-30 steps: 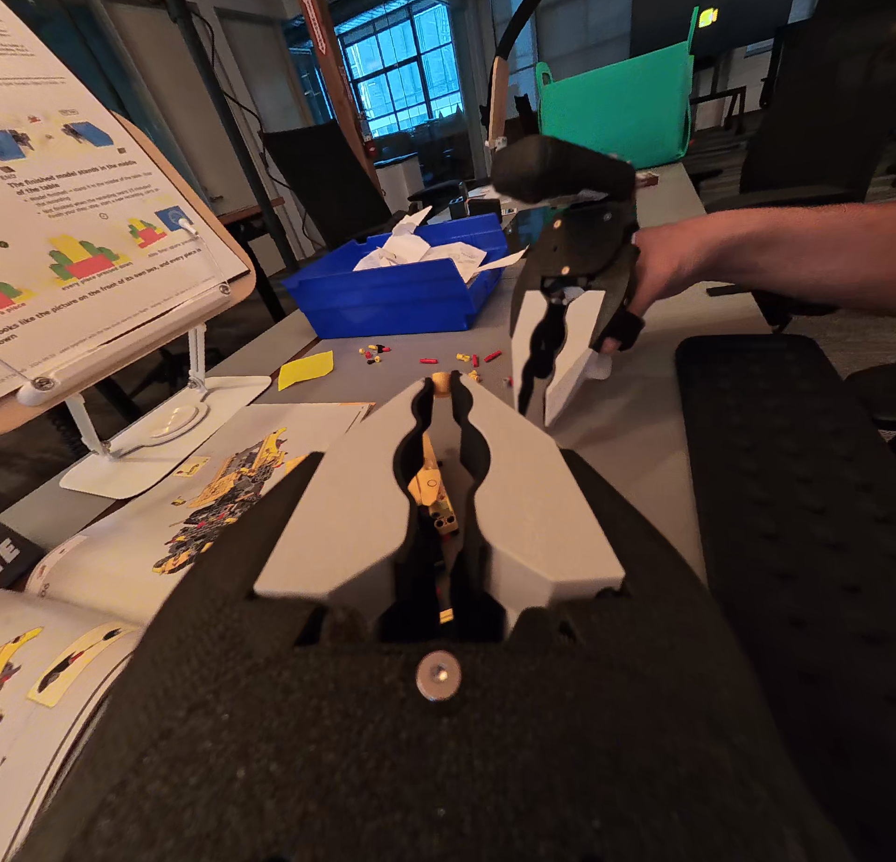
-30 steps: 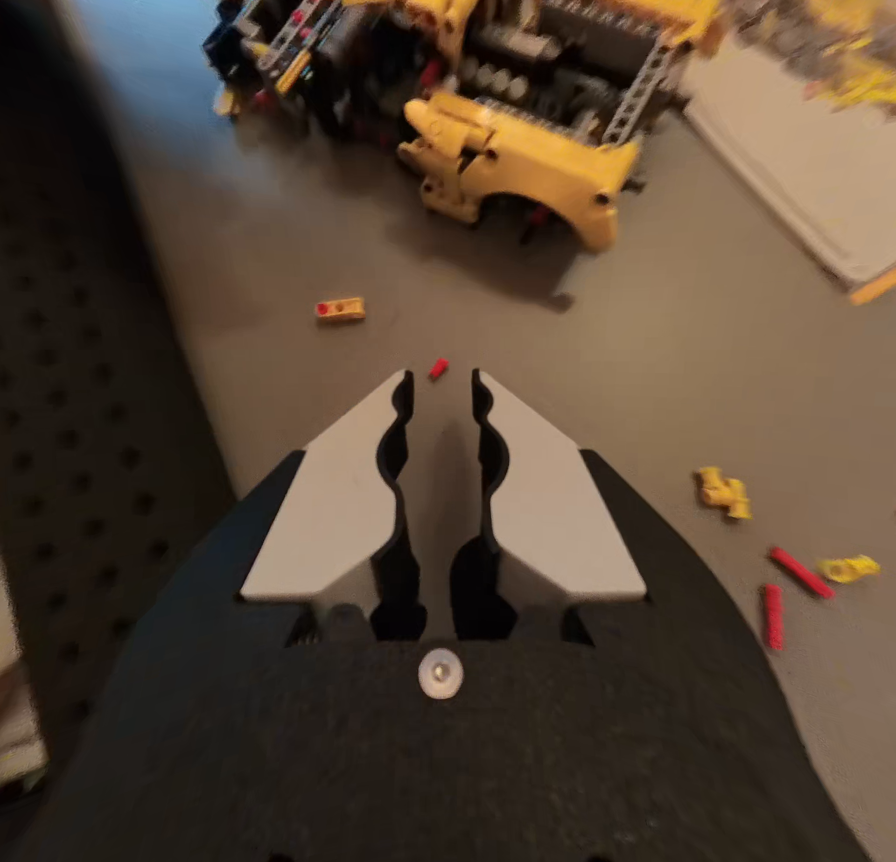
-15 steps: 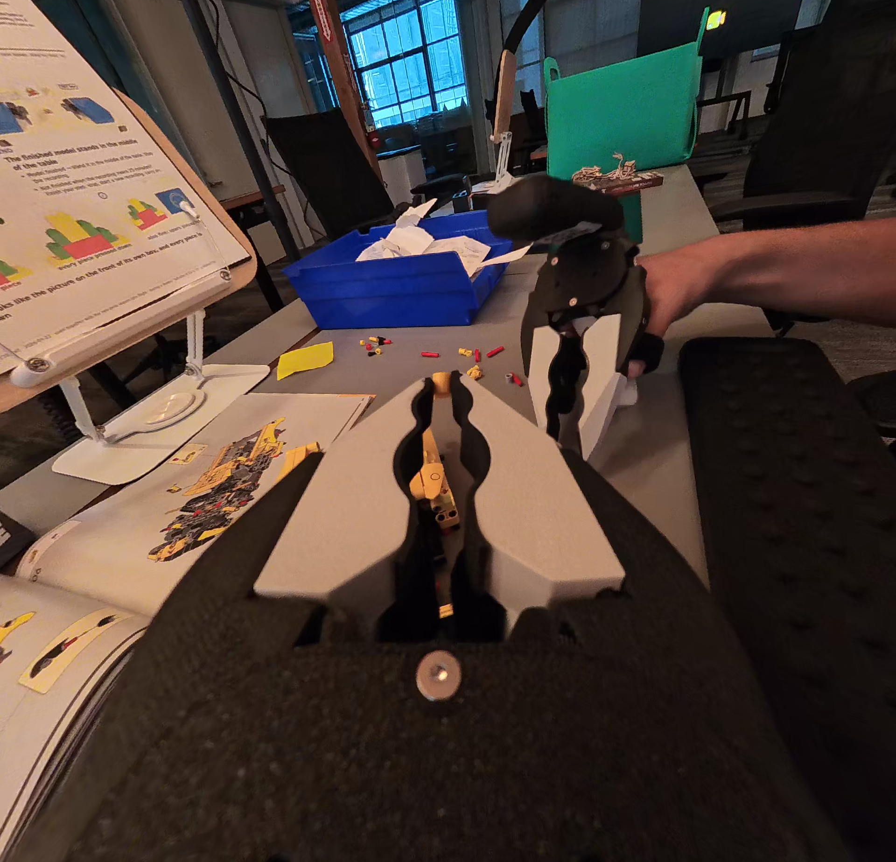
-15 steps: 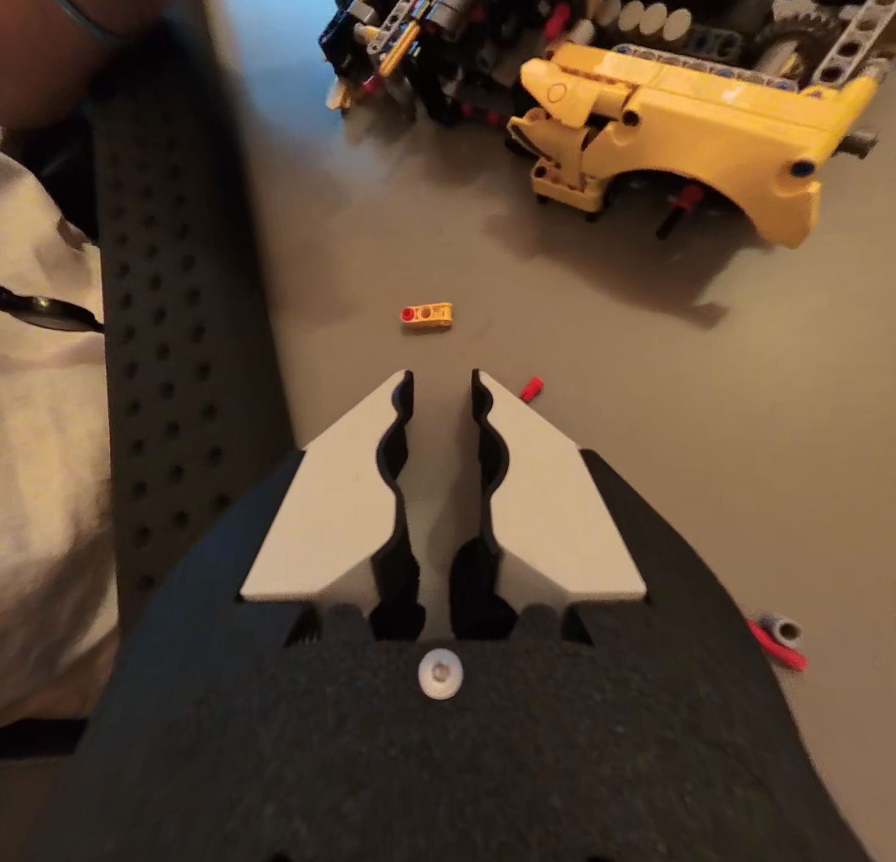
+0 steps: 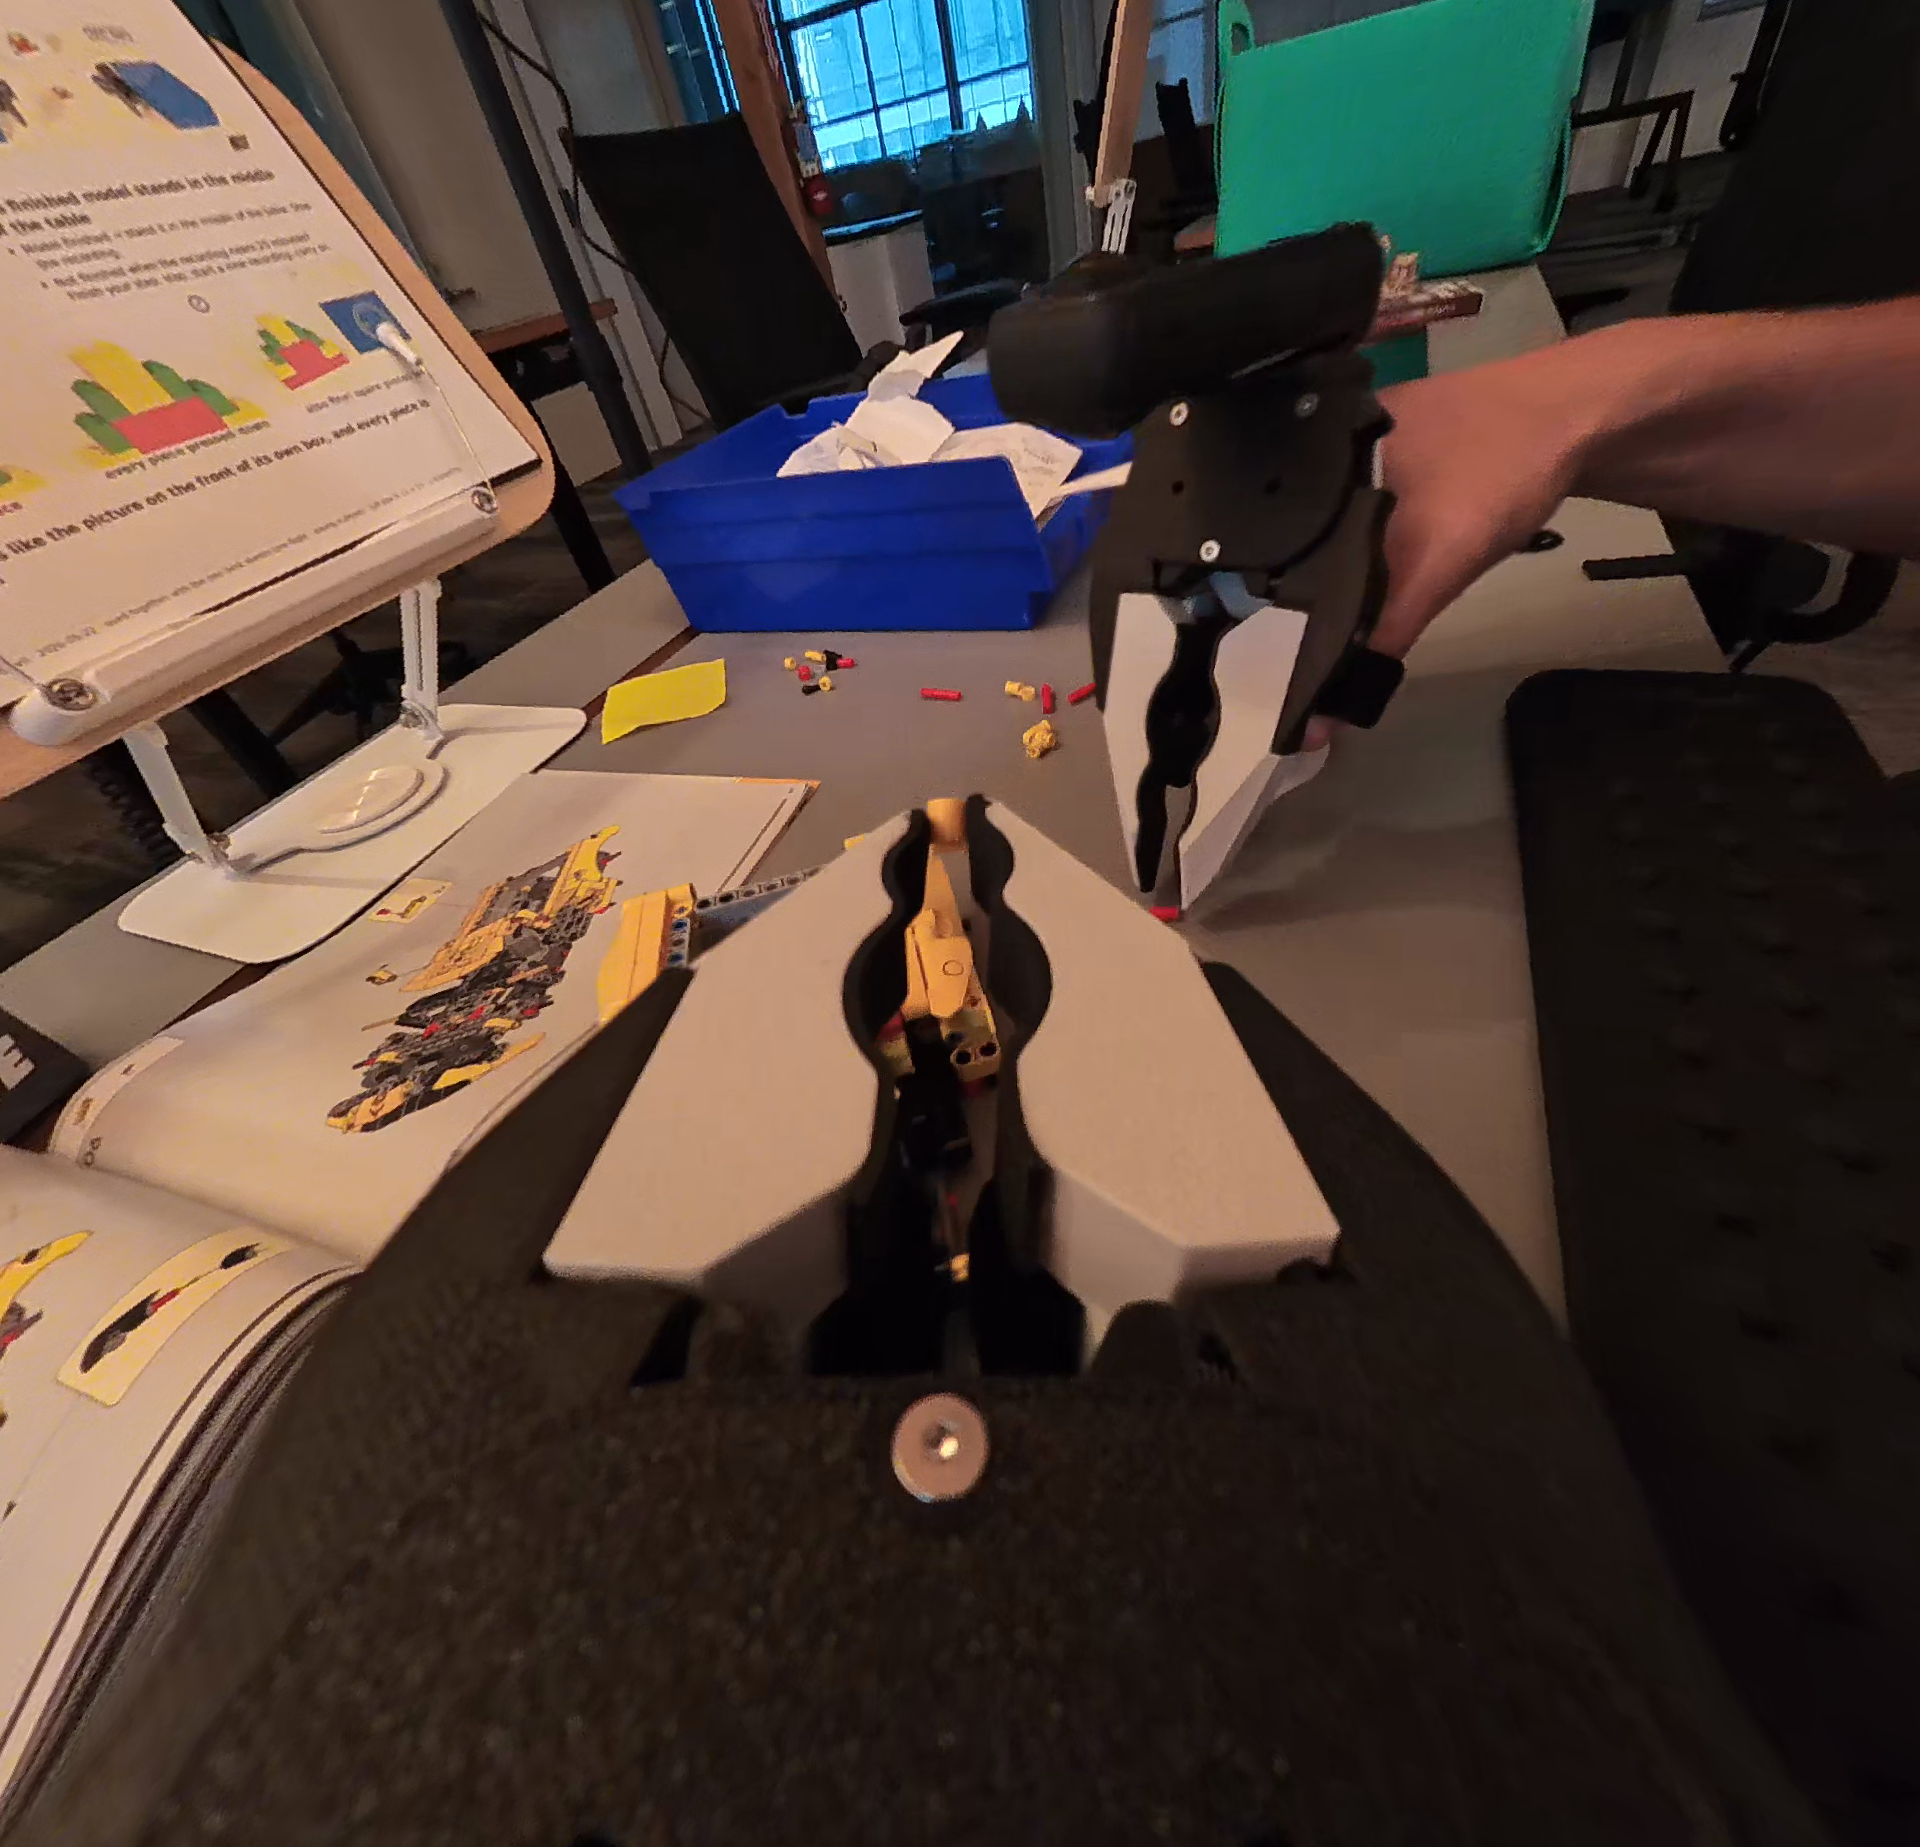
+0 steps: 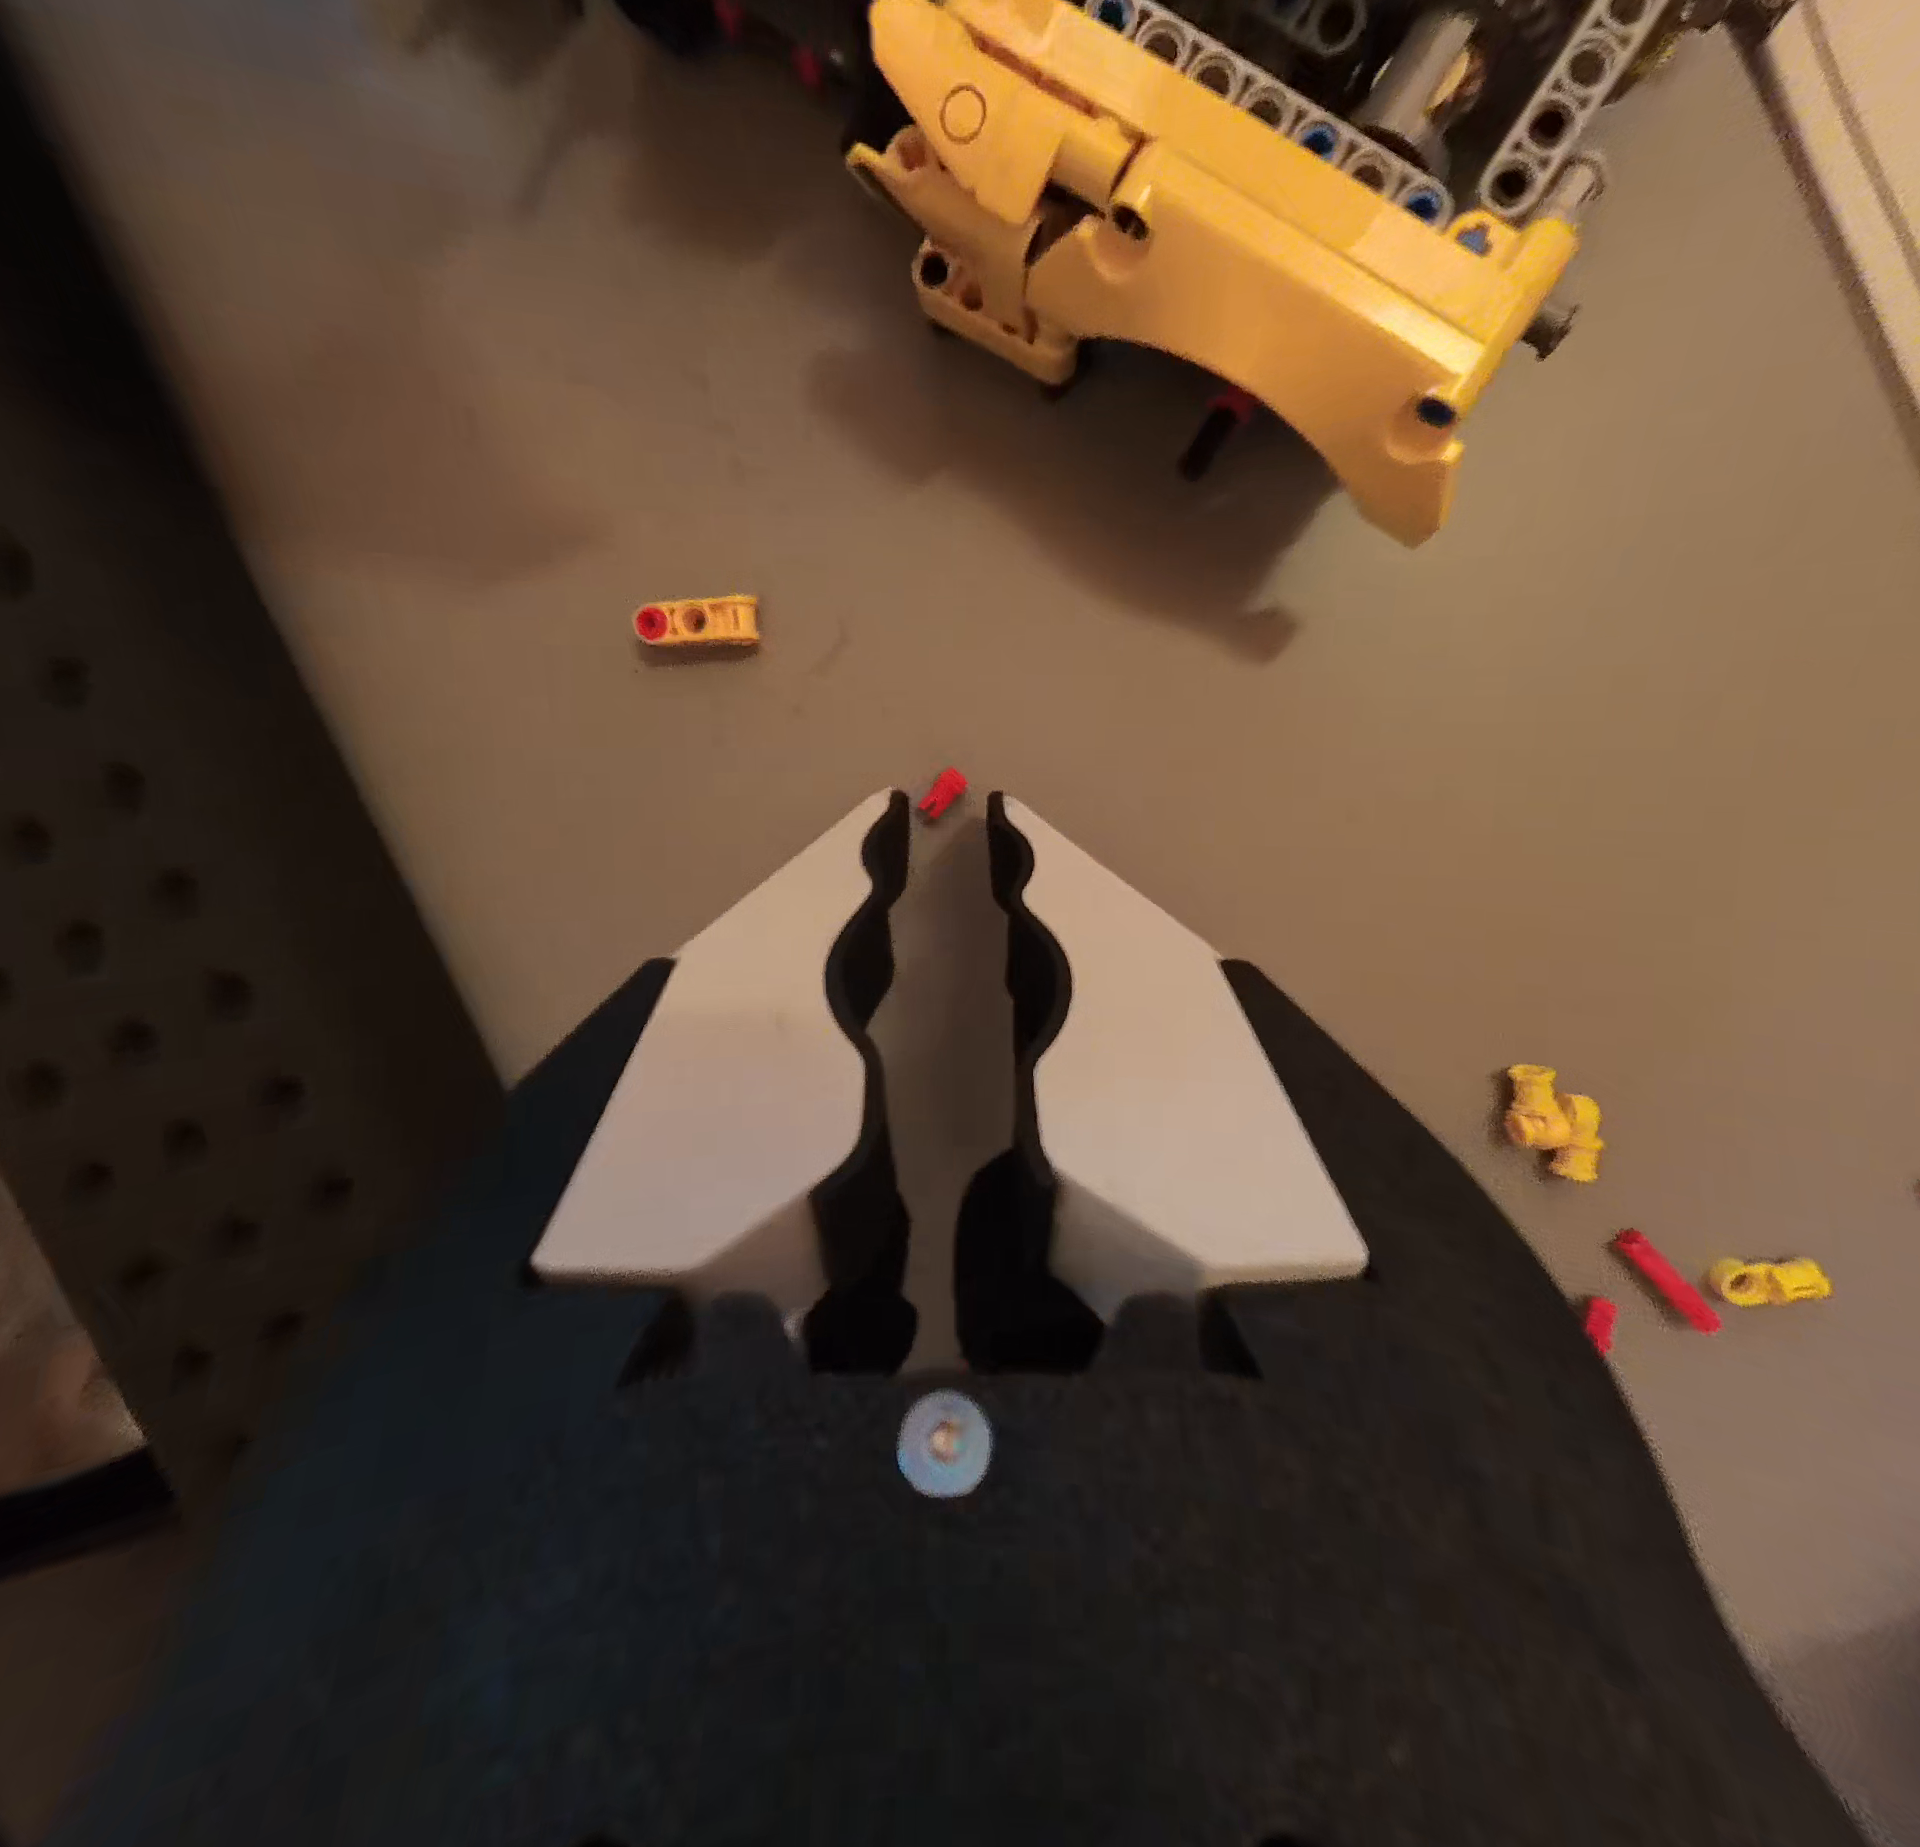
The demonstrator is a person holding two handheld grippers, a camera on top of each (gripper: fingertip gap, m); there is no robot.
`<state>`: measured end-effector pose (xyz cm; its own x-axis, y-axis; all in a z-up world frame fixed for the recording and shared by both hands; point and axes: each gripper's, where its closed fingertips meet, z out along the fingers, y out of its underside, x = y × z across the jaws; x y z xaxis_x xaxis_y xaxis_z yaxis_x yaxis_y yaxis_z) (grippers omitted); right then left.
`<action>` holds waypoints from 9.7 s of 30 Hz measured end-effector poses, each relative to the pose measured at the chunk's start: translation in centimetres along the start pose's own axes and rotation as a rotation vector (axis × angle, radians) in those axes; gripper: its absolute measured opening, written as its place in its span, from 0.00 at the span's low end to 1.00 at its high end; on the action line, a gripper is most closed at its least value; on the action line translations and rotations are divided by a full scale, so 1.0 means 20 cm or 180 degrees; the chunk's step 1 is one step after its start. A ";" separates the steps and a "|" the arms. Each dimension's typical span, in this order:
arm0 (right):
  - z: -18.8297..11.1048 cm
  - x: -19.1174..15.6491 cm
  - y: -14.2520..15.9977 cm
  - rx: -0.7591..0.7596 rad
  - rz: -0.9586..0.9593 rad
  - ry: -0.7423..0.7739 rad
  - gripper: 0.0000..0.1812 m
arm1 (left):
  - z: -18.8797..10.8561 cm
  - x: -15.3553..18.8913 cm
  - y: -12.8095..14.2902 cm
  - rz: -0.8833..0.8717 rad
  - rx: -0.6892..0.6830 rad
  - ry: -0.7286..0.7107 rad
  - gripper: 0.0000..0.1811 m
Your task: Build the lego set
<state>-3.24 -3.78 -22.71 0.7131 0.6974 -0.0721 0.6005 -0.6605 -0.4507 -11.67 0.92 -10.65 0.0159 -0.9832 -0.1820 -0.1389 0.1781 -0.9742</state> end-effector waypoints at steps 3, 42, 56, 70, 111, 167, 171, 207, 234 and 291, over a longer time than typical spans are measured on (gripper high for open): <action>0.02 -0.01 0.00 -0.0025 0.0126 0.0195 0.08 | 0.01 0.01 0.01 -0.0009 -0.0036 0.0022 0.04; -0.47 -0.25 -0.79 0.3755 0.1149 -0.1049 0.02 | -0.07 0.02 -0.17 -0.0558 0.0608 0.0253 0.04; -0.40 -0.23 -0.67 0.2369 0.0120 -0.0198 0.02 | 0.01 0.10 -0.06 0.0678 0.0113 -0.0056 0.04; -0.15 -0.01 0.24 -0.0342 -0.0199 0.0402 0.02 | 0.03 0.07 -0.01 0.0680 -0.0038 -0.0104 0.04; -0.16 -0.02 0.21 -0.0112 -0.0423 0.0442 0.02 | 0.03 0.09 0.01 0.0577 -0.0069 0.0017 0.04; -0.16 -0.07 0.35 -0.0625 -0.0404 0.0266 0.02 | 0.06 0.15 0.06 0.0908 -0.0323 0.0010 0.04; -0.15 -0.07 0.38 -0.0666 -0.0388 0.0231 0.02 | 0.06 0.14 0.07 0.0867 -0.0328 0.0012 0.04; -0.17 -0.03 0.38 -0.0680 -0.0370 0.0290 0.06 | 0.07 0.15 0.08 0.0866 -0.0348 0.0062 0.04; -0.40 -0.33 -0.58 0.2042 -0.0082 -0.0126 0.02 | 0.03 0.21 -0.07 0.1021 0.0131 0.0098 0.04; -0.36 -0.25 -0.43 0.1119 0.0361 -0.0385 0.02 | 0.07 0.20 0.03 0.0706 -0.0267 0.0144 0.04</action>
<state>-9.37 -3.58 -12.12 0.7074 0.6671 -0.2338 0.3446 -0.6142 -0.7099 -10.31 -2.95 -12.11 -0.0684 -0.9215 -0.3823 -0.2158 0.3878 -0.8961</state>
